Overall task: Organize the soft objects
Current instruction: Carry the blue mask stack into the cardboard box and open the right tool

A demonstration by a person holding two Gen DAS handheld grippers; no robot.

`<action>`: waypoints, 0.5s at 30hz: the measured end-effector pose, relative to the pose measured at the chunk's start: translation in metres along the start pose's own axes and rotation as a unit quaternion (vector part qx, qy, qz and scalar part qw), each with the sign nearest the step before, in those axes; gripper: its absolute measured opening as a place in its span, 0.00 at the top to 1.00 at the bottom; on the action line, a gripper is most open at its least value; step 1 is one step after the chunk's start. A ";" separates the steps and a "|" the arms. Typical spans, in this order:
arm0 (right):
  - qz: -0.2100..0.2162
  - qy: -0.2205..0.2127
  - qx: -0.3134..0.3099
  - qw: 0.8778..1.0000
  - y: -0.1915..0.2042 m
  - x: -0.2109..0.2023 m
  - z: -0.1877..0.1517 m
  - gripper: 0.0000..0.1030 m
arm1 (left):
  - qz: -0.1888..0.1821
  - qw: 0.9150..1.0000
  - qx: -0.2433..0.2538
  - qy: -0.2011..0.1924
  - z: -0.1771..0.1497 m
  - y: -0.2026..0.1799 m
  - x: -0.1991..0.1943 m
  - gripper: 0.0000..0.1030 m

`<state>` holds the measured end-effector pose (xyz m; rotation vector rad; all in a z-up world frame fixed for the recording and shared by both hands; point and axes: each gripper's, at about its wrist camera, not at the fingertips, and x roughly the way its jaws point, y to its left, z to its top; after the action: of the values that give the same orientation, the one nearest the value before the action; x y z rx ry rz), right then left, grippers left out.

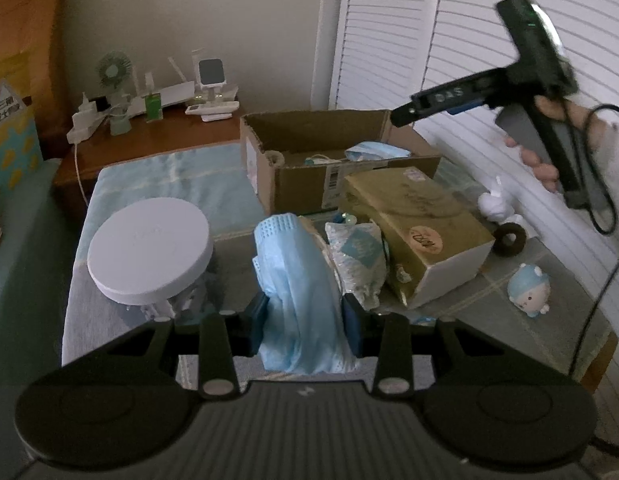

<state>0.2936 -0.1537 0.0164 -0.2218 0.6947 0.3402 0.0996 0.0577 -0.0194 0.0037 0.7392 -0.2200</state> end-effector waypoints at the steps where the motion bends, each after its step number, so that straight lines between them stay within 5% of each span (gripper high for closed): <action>1: 0.002 -0.001 0.003 1.000 0.002 -0.008 -0.004 0.00 | -0.003 1.000 0.002 0.001 0.001 0.000 -0.001 0.63; 15: 0.032 -0.023 0.043 0.998 0.036 -0.100 -0.086 0.00 | -0.038 0.996 0.082 0.009 0.047 -0.013 0.001 0.63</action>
<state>0.1582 -0.1701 0.0151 -0.1096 0.6713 0.3740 0.1293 0.0410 0.0159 0.1346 0.7380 -0.3531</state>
